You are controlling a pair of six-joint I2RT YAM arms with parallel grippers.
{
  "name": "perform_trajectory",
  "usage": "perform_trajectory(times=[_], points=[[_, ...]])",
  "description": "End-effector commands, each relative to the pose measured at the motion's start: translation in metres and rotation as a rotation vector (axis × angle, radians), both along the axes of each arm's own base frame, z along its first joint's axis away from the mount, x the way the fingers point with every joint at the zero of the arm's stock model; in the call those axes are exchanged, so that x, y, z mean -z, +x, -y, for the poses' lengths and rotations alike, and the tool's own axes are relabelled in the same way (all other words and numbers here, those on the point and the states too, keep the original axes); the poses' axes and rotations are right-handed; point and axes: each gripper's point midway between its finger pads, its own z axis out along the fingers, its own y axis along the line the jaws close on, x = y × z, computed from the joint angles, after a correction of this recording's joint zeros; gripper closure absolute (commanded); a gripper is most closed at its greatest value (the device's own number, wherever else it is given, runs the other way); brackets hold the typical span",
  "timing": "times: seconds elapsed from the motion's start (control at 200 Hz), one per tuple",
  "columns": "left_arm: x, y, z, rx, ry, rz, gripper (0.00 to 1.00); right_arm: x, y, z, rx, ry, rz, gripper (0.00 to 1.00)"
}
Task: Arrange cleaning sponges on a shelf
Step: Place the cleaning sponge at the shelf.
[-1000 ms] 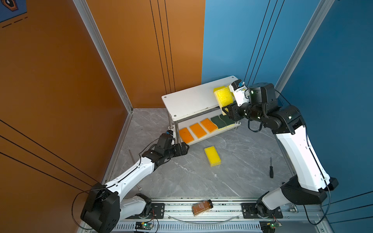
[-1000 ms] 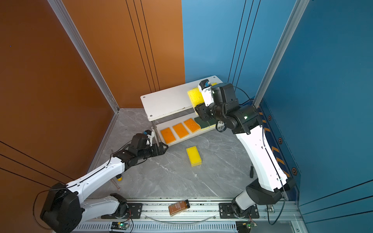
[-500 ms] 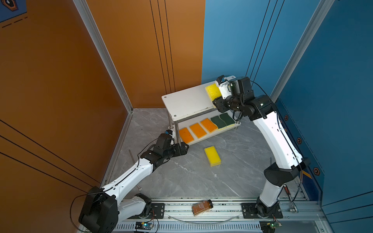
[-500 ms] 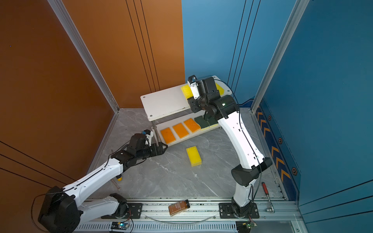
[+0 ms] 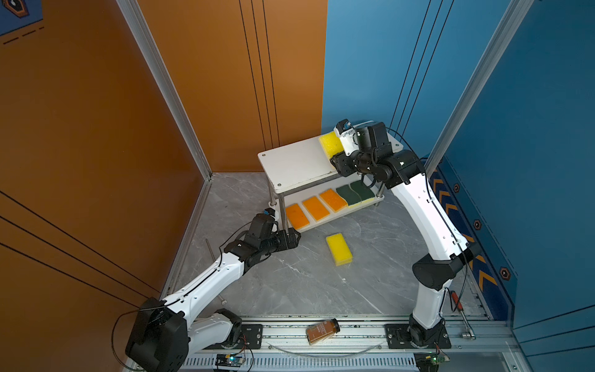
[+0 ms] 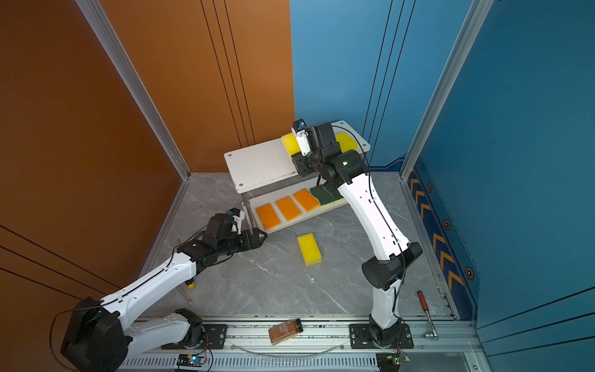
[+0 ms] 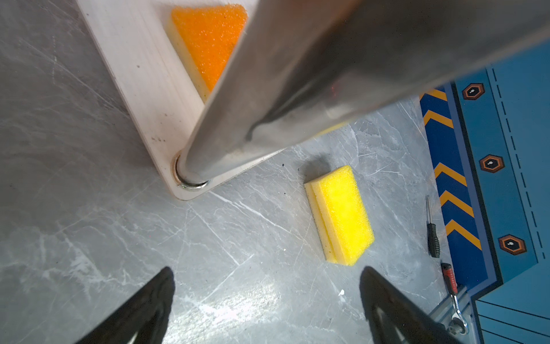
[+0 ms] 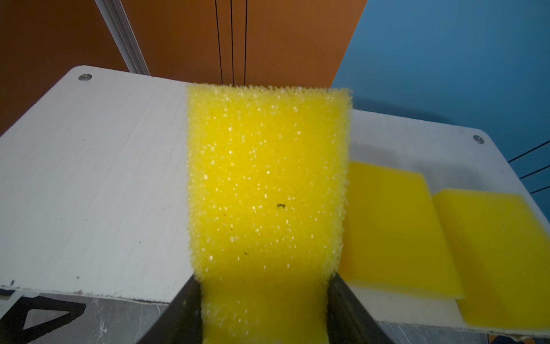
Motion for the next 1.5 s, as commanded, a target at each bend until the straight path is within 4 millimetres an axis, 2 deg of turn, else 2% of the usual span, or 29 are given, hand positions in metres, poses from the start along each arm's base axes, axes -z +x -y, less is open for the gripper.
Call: perform_trajectory(times=[0.0,0.551,0.921,1.027,1.177,1.367,1.497], points=[[0.0,-0.001,-0.005,0.0,0.025,0.009,0.02,-0.008,0.002,-0.009,-0.016,0.03,0.024,0.41],[0.004,-0.003,-0.011,-0.011,0.041,0.005,0.02,0.008,0.021,-0.015,0.019,0.01,0.026,0.37],[0.005,-0.006,-0.018,-0.028,0.039,0.004,0.02,0.009,0.025,-0.015,0.033,-0.001,0.037,0.23],[0.006,-0.007,-0.017,-0.026,0.035,0.001,0.02,0.003,0.024,-0.014,0.037,-0.001,0.057,0.18],[0.006,-0.006,-0.018,-0.026,0.034,0.004,0.02,-0.019,0.017,-0.012,0.023,0.03,0.105,0.14],[0.007,-0.007,-0.016,-0.023,0.027,0.003,0.02,-0.053,-0.002,-0.005,0.003,0.059,0.172,0.11],[0.007,-0.007,-0.016,-0.02,0.024,0.002,0.02,-0.072,-0.021,0.008,0.018,0.069,0.207,0.06]])
